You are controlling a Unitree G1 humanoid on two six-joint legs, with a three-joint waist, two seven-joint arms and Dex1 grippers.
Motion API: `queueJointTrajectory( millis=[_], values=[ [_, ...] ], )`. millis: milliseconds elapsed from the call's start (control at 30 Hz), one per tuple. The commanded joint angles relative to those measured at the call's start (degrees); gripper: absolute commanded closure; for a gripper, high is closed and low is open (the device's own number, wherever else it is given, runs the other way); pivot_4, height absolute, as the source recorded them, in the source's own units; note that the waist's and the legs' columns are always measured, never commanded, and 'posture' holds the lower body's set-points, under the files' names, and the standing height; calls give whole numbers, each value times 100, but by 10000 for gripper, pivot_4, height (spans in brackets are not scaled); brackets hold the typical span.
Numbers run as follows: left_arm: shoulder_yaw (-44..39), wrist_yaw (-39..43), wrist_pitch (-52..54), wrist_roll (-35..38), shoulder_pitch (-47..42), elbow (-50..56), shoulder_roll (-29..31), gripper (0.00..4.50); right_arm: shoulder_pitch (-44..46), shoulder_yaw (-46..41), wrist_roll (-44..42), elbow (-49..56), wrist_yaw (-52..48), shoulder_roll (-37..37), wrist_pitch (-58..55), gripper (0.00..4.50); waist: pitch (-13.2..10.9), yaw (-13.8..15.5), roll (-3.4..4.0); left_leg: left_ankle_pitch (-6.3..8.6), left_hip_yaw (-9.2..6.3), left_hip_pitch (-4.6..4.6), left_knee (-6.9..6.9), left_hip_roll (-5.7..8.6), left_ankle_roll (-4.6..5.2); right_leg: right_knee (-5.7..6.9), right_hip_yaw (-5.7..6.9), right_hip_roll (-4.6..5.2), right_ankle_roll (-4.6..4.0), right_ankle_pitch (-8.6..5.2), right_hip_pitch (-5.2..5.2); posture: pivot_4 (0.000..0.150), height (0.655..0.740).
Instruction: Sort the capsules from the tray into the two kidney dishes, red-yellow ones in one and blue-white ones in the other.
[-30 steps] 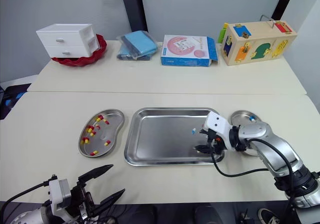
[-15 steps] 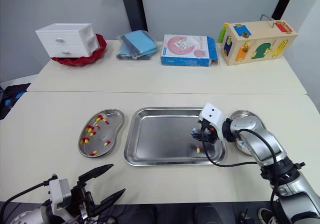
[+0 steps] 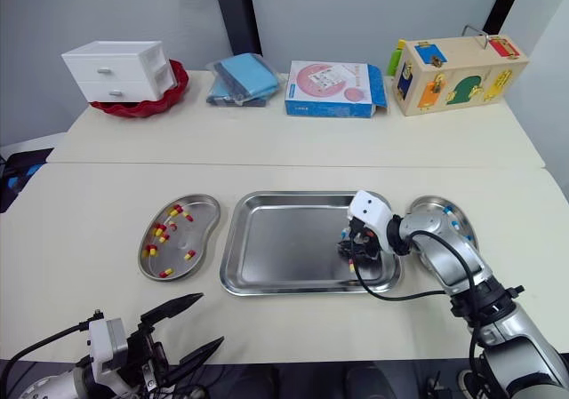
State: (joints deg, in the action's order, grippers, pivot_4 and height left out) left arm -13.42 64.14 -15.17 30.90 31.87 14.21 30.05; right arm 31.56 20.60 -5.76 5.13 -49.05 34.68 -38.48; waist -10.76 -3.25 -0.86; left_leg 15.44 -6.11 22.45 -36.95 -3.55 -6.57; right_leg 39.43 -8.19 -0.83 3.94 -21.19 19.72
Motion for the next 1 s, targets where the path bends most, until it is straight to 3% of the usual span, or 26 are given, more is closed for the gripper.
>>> queueJointTrajectory(
  millis=[33, 133, 200, 567, 833, 1000],
  values=[
    [-42, -40, 3, 10, 57, 222, 49, 0, 9, 24, 71, 42, -32, -27, 7, 24395, 0, 0, 0, 0, 0, 0, 0, 0, 0, 0, 0, 0, 0, 0, 0, 1500, 7400],
    [-41, -61, 25, 6, 63, 255, 43, 0, -4, 31, 91, 40, -32, -41, 24, 32865, 0, 0, 0, 0, 0, 0, 0, 0, 0, 0, 0, 0, 0, 0, 0, 1500, 7400],
    [-42, -73, 36, 7, 70, 273, 45, 0, -10, 34, 102, 39, -35, -48, 35, 36233, 0, -1, 0, 0, 0, 0, 0, 0, 0, 0, 0, 0, 0, 0, 0, 1500, 7400],
    [-49, -89, 75, 5, 68, 307, 74, 0, -27, -419, -213, 345, -100, -39, 64, 36234, 0, 2, 0, 0, 0, 2, 0, 0, 0, 0, 0, 0, 0, 0, 1, 1500, 7400],
    [50, 225, -41, 24, -81, 188, 201, 0, -687, -1890, -1112, 1279, -487, 797, -153, 36234, 0, 67, 0, 0, -8, 27, -2, 3, 0, -3, 9, 1, 0, 0, 19, 1500, 7400],
    [138, 508, -13, 80, -365, 95, 300, 0, -1577, -2979, -1566, 1573, -841, 1525, -115, 36234, -1, 89, 1, 0, -6, 27, -2, 3, 0, -1, 8, 0, 0, 0, 19, 1500, 7400]
  ],
)
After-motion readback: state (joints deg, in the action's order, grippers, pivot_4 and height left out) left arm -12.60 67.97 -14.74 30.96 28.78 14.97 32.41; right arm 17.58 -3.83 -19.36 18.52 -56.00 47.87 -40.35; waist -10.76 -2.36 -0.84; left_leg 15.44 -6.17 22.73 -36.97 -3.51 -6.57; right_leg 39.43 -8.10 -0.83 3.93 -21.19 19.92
